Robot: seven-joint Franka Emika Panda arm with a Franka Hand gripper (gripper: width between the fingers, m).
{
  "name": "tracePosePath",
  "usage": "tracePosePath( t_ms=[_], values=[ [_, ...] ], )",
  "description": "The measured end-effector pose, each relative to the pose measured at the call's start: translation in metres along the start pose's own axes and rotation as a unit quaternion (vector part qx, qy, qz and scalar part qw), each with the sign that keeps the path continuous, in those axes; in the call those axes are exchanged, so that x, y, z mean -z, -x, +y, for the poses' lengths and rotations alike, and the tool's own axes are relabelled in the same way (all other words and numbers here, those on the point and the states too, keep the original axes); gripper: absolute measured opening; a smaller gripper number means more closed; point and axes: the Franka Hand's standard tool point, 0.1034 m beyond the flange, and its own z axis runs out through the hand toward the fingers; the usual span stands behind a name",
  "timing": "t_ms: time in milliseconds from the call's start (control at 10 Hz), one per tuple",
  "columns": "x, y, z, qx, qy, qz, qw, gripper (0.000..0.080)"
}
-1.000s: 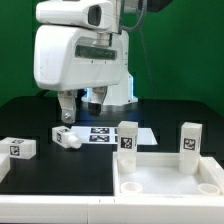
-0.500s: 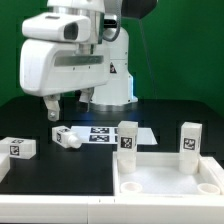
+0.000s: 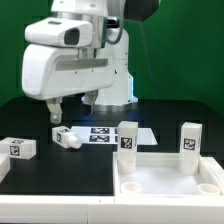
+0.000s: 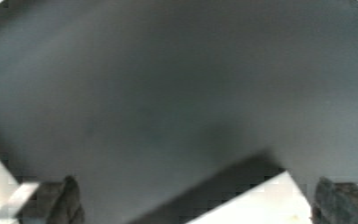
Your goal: Assemble square table
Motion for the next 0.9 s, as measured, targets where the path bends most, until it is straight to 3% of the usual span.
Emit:
tracePosePath(
  t_ms=[100,300,600,900],
  values=[
    [-0.012,0.023,-0.009,0.004,0.002,-0.001,1.0,0.0649],
    [-0.029,0.063,-0.016,0.085,0.019,0.001,0.996,0.0649],
    [-0.029,0.068,-0.016,0.17,0.017,-0.001,0.985,0.0649],
    [-0.035,0.072,-0.016,0.169,0.02,-0.003,0.985,0.0649]
  ],
)
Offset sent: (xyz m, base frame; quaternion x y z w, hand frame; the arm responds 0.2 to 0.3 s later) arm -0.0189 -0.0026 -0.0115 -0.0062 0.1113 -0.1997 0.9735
